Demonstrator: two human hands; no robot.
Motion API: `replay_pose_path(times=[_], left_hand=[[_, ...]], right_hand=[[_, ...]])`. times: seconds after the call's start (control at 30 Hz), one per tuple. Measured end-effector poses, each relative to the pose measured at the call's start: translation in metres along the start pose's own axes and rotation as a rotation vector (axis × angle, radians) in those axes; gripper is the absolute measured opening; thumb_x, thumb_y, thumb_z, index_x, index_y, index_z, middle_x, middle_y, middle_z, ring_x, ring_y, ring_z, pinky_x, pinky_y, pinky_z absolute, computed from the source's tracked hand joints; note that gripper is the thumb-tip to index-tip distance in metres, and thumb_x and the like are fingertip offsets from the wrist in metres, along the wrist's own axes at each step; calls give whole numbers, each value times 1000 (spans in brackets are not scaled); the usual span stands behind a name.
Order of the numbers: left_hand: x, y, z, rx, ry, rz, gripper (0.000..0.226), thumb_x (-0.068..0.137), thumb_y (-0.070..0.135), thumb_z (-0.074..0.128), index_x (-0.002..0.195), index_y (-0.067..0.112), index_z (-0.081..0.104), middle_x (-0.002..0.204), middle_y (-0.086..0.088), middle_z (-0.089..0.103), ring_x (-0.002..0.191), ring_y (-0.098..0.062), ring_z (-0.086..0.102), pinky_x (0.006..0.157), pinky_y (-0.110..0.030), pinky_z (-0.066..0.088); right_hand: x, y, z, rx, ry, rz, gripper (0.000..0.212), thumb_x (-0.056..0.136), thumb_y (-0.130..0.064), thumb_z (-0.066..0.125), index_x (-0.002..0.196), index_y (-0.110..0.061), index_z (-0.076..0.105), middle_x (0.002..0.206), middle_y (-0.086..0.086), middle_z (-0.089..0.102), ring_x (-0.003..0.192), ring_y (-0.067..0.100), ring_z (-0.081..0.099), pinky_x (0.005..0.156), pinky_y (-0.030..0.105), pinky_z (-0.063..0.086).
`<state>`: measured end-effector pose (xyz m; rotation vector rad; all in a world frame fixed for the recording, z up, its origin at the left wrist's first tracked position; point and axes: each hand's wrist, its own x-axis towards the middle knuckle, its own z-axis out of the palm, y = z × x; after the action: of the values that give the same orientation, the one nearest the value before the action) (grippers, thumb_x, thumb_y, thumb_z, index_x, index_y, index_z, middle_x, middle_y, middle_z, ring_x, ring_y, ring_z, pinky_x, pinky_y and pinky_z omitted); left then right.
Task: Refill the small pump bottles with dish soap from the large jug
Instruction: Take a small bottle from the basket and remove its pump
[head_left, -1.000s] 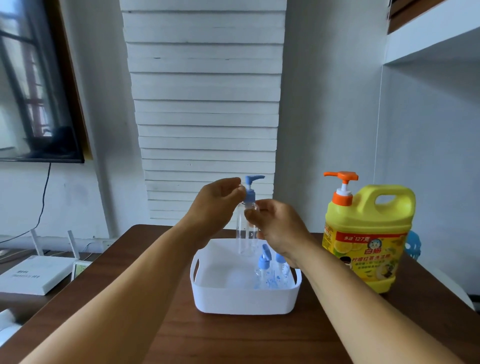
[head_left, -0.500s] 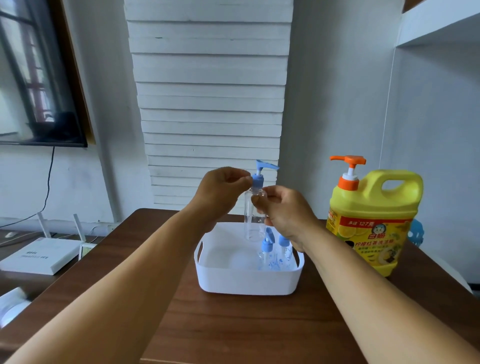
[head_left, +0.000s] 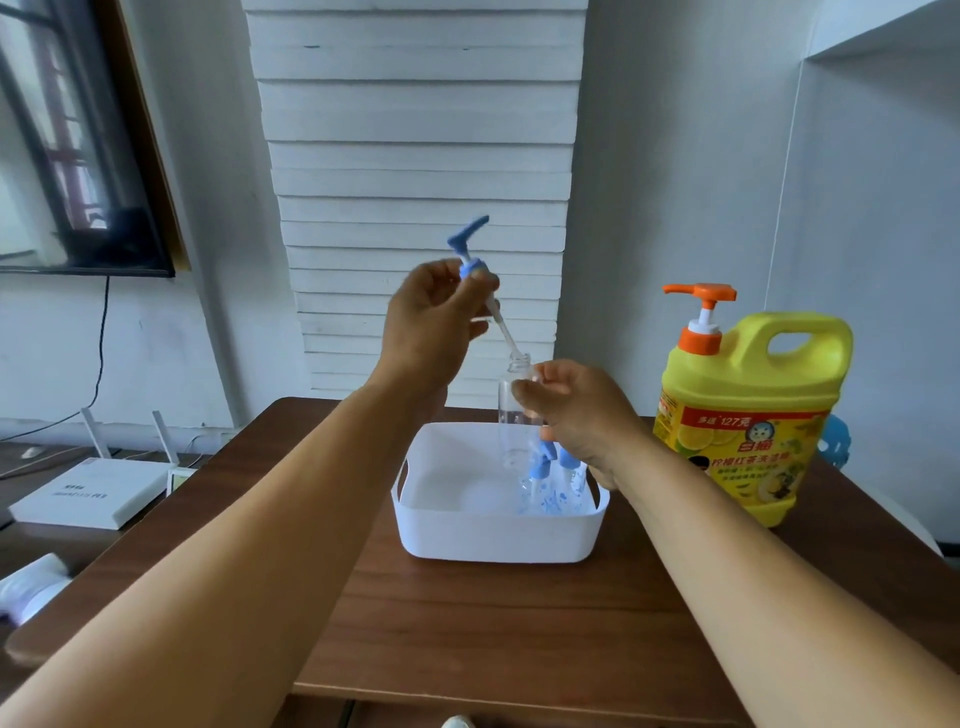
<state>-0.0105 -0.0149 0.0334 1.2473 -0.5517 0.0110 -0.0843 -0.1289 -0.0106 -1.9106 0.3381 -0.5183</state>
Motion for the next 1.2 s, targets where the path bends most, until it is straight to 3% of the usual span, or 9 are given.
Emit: replay_pose_path(times=[0.17, 0.27, 0.33, 0.5, 0.63, 0.7, 0.83, 1.03, 1.2], left_hand=[[-5, 11, 1, -12, 55, 91, 14, 95, 22, 51, 104, 10, 54, 88, 5, 68, 78, -11, 65, 73, -25, 54], [-14, 10, -1, 38, 18, 88, 11, 96, 21, 48, 99, 13, 54, 87, 3, 67, 74, -12, 63, 75, -28, 54], [-23, 5, -3, 115, -78, 31, 9, 96, 19, 49, 92, 15, 55, 85, 0, 67, 72, -16, 61, 75, -33, 53], [-52, -27, -7, 423, -341, -178, 11, 93, 20, 54, 85, 14, 58, 77, -2, 64, 70, -19, 59, 74, -35, 53], [-71, -51, -17, 824, -565, -89, 14, 91, 29, 56, 95, 18, 63, 75, 12, 61, 61, -1, 58, 66, -16, 46], [-78, -56, -18, 953, -652, -47, 21, 90, 34, 56, 103, 20, 64, 82, 14, 60, 70, -1, 55, 64, -12, 41], [-85, -58, -15, 1057, -683, 56, 24, 89, 34, 58, 107, 21, 65, 94, 11, 60, 81, -7, 54, 65, -10, 38], [-82, -72, -15, 1164, -691, 158, 25, 89, 32, 57, 110, 23, 66, 111, 2, 56, 94, -14, 56, 84, -30, 47], [-73, -79, -13, 1212, -639, 165, 27, 90, 31, 56, 114, 22, 65, 115, 1, 48, 107, -15, 49, 84, -28, 44]], right_hand=[[-2, 3, -6, -11, 123, 11, 39, 86, -27, 61, 107, 6, 57, 83, 19, 59, 74, 21, 50, 69, 34, 44], [-3, 5, -11, -18, 214, 19, 31, 86, -30, 59, 90, 0, 59, 76, 10, 56, 70, 21, 51, 65, 32, 47], [-5, 5, -14, -26, 263, 8, 26, 86, -33, 57, 92, -8, 60, 82, 7, 59, 73, 21, 53, 60, 27, 44], [-13, 1, -18, -6, 357, -4, 33, 90, -32, 52, 116, -11, 55, 102, 1, 58, 93, 18, 54, 80, 29, 45], [-15, 3, -21, 13, 387, -8, 37, 92, -29, 50, 124, -10, 50, 110, 1, 55, 98, 15, 50, 83, 28, 40], [-16, 5, -20, 7, 378, -12, 37, 92, -29, 51, 123, -10, 50, 114, 3, 57, 99, 16, 51, 82, 28, 40], [-16, 8, -17, -7, 364, -23, 38, 92, -31, 51, 124, -11, 49, 115, 3, 56, 97, 14, 49, 81, 27, 40], [-14, 8, -15, -23, 362, -28, 38, 92, -33, 51, 124, -12, 50, 117, 3, 58, 97, 14, 50, 85, 30, 43], [-12, 7, -12, -16, 357, -61, 34, 91, -32, 52, 119, -12, 51, 115, 6, 61, 94, 14, 52, 79, 27, 41]])
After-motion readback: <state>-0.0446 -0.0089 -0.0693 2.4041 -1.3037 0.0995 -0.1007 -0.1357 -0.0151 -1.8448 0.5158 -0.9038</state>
